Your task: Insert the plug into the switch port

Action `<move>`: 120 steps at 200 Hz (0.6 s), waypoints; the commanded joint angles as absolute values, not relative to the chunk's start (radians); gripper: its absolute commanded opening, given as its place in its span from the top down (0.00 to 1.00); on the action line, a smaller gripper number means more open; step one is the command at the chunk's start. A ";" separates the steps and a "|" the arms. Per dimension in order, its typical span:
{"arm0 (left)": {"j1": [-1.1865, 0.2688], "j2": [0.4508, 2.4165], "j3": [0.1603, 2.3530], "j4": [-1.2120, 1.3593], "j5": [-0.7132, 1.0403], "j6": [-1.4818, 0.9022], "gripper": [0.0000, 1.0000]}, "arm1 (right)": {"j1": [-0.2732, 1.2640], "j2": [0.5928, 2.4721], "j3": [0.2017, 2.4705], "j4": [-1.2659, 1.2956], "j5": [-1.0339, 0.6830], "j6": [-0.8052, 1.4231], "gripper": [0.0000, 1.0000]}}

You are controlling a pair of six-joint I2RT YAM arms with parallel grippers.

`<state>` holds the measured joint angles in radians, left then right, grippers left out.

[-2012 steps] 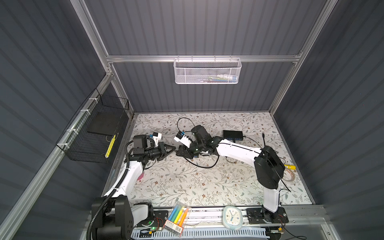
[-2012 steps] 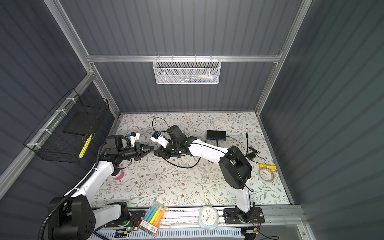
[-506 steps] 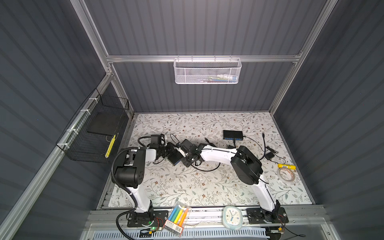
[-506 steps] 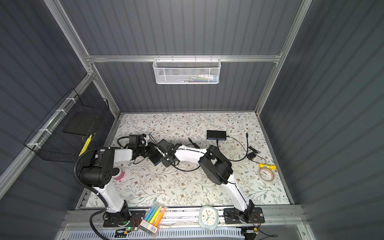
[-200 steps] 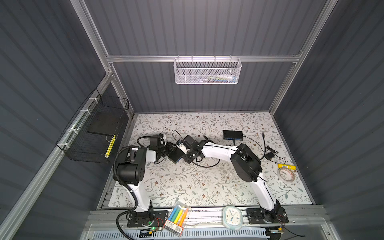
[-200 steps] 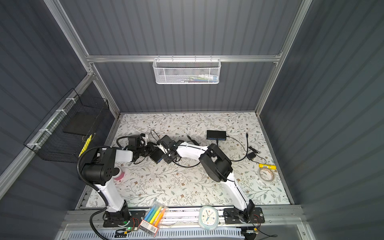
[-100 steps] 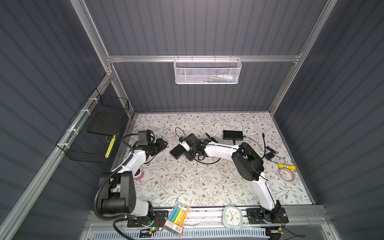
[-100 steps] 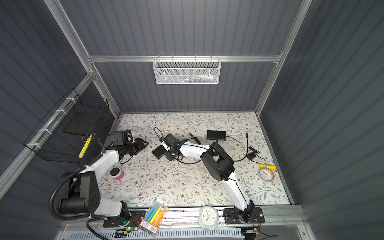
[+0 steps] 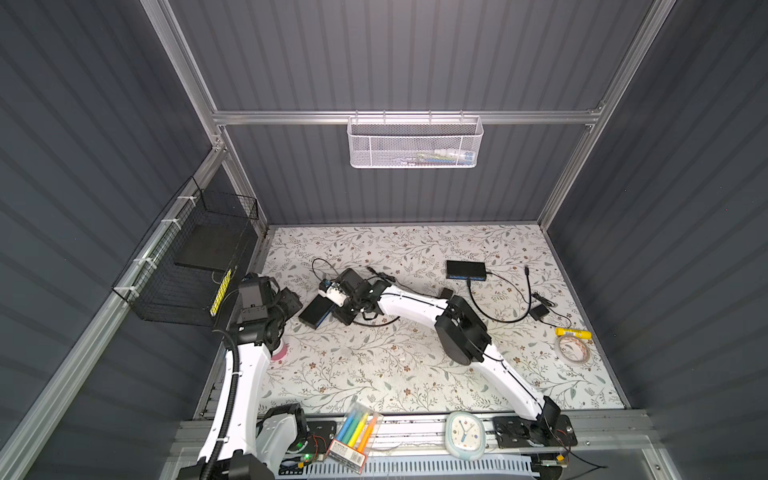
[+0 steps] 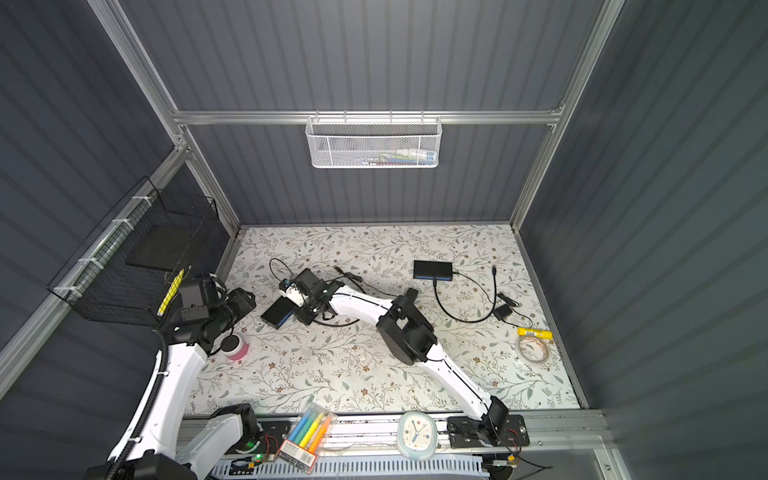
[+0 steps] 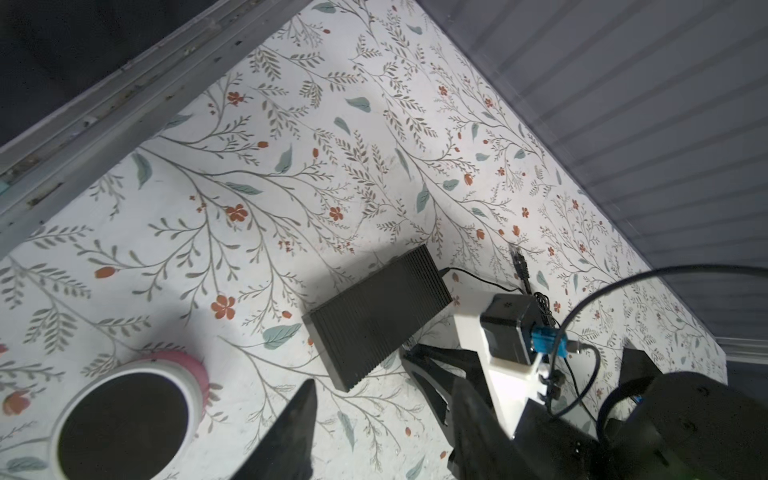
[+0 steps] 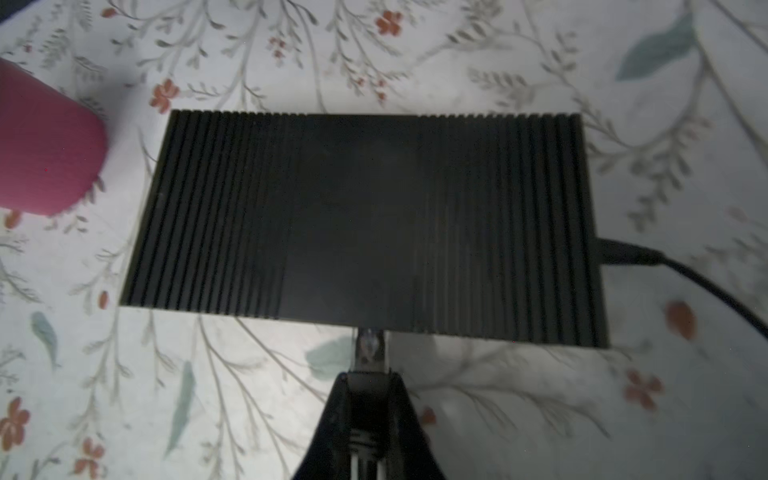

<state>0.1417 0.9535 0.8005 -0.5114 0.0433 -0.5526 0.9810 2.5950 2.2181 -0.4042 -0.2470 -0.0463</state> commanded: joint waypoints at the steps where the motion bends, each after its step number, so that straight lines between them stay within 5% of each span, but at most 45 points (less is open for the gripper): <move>1: 0.163 0.949 0.786 -0.560 0.011 -0.558 0.47 | 0.986 2.608 2.291 -0.449 -0.297 -0.028 0.83; 55: 0.175 0.998 0.805 -0.535 0.009 -0.542 0.44 | 0.924 2.370 1.955 -0.303 -0.205 0.015 0.51; 98: 0.175 1.028 0.815 -0.420 0.020 -0.535 0.38 | 0.831 2.006 1.562 -0.175 -0.111 0.039 0.39; 107: 0.175 1.027 0.808 -0.390 0.000 -0.529 0.29 | 0.805 1.911 1.481 -0.144 -0.078 0.041 0.37; 112: 0.175 1.021 0.798 -0.367 -0.016 -0.527 0.15 | 0.786 1.852 1.432 -0.126 -0.060 0.045 0.36; 120: 0.173 1.012 0.779 -0.337 -0.061 -0.528 0.09 | 0.754 1.767 1.351 -0.096 -0.034 0.054 0.34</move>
<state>0.1677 1.0267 0.7952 -0.4583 0.0185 -0.5468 0.8150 1.9850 1.5158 -0.2203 -0.1352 0.0319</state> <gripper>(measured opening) 0.787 0.639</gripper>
